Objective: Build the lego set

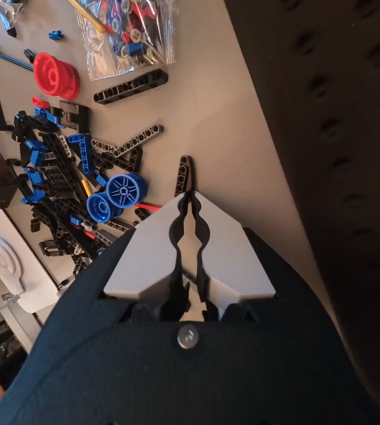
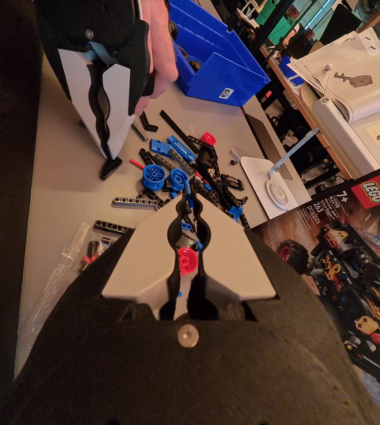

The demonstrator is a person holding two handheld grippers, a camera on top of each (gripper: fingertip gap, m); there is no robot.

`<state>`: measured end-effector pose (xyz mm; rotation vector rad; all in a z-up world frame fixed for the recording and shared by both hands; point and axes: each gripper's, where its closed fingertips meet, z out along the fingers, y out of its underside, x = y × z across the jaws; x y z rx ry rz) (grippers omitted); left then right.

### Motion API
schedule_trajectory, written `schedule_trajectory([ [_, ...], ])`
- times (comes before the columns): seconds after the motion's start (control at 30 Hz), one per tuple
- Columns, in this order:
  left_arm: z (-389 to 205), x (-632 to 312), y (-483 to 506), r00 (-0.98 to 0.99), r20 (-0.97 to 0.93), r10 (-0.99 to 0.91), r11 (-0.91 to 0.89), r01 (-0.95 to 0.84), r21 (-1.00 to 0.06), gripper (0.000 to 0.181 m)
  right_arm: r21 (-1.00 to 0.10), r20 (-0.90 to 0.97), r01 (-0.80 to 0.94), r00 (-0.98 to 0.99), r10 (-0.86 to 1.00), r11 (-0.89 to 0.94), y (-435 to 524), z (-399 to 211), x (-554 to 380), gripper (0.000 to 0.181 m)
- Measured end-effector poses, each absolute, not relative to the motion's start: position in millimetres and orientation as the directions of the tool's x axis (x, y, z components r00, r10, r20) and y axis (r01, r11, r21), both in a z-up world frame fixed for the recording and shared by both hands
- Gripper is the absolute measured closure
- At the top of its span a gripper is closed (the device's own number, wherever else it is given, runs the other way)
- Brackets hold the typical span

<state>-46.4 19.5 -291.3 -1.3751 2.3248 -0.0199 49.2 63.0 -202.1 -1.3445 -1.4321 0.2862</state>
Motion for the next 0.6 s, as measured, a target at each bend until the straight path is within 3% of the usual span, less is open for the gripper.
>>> schedule_trajectory([
  [0.13,-291.6,-54.9,4.7,-0.4,-0.255,-0.88,0.458,-0.857,-0.235,0.18,-0.771,0.519,0.547,0.245,0.819,0.326,63.1,-200.5,49.9,0.178],
  [0.27,-292.4,-54.9,9.6,-0.379,-0.324,-0.867,0.461,-0.857,-0.23,0.157,-0.77,0.519,0.548,0.239,0.821,0.328,62.2,-201.4,48.8,0.178],
  [0.33,-291.1,-52.8,14.0,-0.366,-0.358,-0.859,0.466,-0.849,-0.248,0.154,-0.769,0.52,0.549,0.238,0.82,0.328,62.1,-201.6,48.8,0.178],
  [0.6,-289.5,-53.2,15.2,-0.286,-0.334,-0.898,0.394,-0.861,-0.322,0.159,-0.77,0.518,0.55,0.245,0.819,0.323,63.5,-201.4,50.0,0.178],
])
